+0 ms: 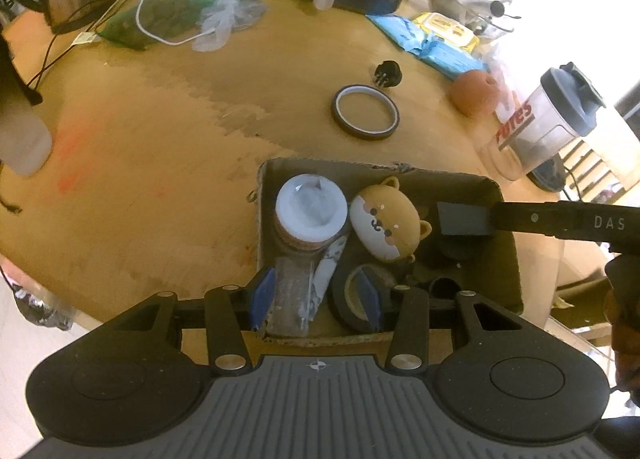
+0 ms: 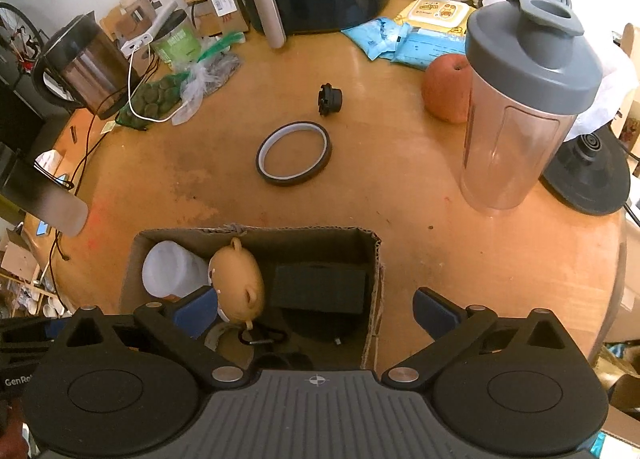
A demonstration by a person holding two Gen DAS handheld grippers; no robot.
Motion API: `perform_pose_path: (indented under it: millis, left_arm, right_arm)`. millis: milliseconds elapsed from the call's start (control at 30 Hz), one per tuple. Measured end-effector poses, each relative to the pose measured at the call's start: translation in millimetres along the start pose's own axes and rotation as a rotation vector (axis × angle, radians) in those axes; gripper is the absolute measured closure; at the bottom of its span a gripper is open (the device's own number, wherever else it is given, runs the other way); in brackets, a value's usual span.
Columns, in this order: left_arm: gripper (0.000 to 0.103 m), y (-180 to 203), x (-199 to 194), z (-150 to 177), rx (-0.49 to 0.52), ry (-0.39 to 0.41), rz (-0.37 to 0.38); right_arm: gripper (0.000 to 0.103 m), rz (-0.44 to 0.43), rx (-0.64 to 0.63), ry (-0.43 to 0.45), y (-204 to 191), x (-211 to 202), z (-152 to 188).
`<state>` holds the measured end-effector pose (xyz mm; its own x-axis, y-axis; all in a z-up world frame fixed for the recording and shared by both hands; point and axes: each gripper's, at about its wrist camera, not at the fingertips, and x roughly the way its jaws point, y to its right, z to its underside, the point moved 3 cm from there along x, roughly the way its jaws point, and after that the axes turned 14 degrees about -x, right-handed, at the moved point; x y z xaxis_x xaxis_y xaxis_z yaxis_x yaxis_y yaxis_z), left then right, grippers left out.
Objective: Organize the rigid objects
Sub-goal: 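Withdraw both grippers from the box toward the table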
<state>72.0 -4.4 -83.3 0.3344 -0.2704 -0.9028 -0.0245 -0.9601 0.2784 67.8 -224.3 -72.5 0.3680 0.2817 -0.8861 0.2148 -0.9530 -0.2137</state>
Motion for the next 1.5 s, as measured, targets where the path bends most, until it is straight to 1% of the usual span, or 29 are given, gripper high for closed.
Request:
perform_pose_path:
  millis: [233, 333, 500, 700, 1000, 1300, 1500]
  left_arm:
    - [0.058, 12, 6, -13, 0.033, 0.005, 0.01]
    - [0.058, 18, 8, -21, 0.047, 0.015, 0.017]
    - [0.058, 27, 11, -37, 0.069, 0.036, 0.024]
    - [0.058, 40, 17, -58, 0.099, 0.053, 0.031]
    - [0.058, 51, 31, -78, 0.145, 0.068, 0.011]
    - [0.058, 54, 53, -93, 0.18, 0.059, 0.0]
    - [0.058, 58, 71, -100, 0.202, 0.049, -0.014]
  right_arm:
    - [0.0, 0.015, 0.0, 0.012, 5, 0, -3]
    - [0.0, 0.041, -0.01, 0.028, 7, -1, -7]
    - [0.0, 0.073, -0.005, 0.054, 15, -4, -14]
    - [0.0, 0.086, 0.009, 0.087, 23, -5, -25]
    - [0.0, 0.135, -0.033, 0.151, 21, -8, -37]
    - [0.0, 0.139, -0.033, 0.149, 23, -9, -31]
    - [0.0, 0.141, -0.001, 0.112, 28, -6, -24]
